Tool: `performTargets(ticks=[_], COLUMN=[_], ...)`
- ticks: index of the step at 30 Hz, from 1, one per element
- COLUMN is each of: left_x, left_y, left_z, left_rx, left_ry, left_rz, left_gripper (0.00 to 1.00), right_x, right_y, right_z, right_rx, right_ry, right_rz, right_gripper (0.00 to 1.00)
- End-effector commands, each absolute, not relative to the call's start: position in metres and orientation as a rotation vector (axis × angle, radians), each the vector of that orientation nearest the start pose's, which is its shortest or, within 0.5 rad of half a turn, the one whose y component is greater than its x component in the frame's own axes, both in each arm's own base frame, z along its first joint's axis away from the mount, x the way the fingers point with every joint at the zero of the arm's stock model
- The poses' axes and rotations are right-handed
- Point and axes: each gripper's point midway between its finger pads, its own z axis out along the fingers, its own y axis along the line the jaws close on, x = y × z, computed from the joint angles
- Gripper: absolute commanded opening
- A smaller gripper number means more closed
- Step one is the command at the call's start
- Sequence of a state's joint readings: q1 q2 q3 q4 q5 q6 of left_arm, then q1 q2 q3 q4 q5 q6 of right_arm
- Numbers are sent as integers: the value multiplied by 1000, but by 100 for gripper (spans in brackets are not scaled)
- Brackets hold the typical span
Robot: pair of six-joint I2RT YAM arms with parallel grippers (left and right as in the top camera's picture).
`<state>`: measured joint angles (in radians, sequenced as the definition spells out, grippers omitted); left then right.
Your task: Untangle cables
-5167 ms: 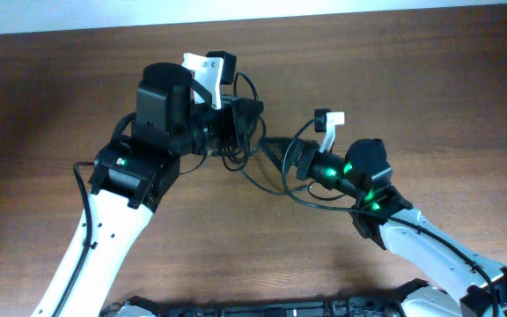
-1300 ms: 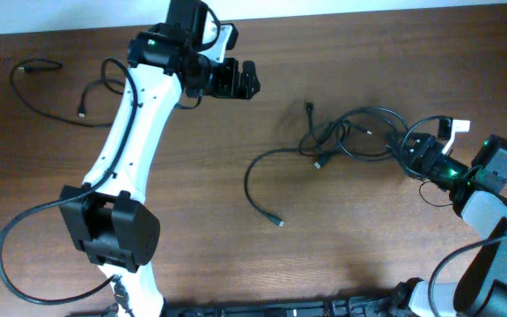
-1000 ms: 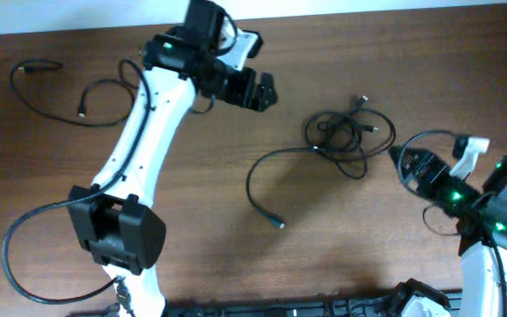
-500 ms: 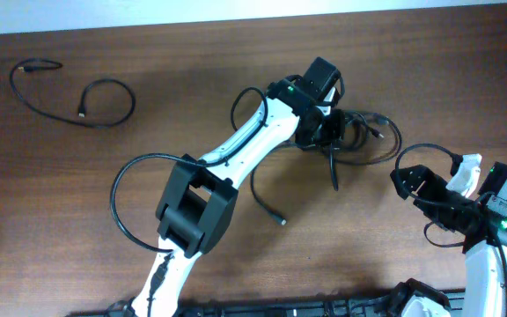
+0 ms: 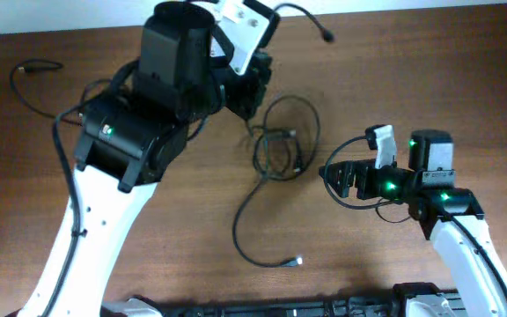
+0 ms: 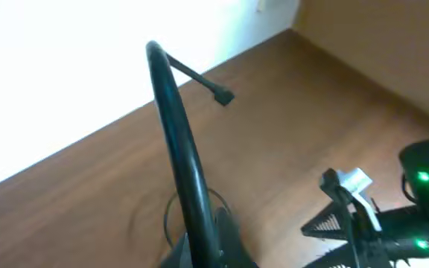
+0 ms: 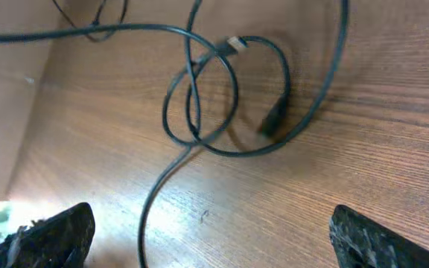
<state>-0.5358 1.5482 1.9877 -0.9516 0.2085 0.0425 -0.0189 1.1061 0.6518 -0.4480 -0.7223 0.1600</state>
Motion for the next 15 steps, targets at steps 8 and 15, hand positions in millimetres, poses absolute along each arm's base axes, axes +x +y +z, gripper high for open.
performTargets(ticks=[8,15], left_x=[338,358], left_y=[-223,-166], left_z=[455,438], left_rx=[615,411], left_ry=[1894,1998], left_rz=[-455,-93], left_gripper=[0,0], right_x=[308,344], right_y=[245,180], right_z=[61,60], right_rx=[-175,239], right_ry=[2457,2467], right_rz=[1115,1073], right_gripper=[80,4])
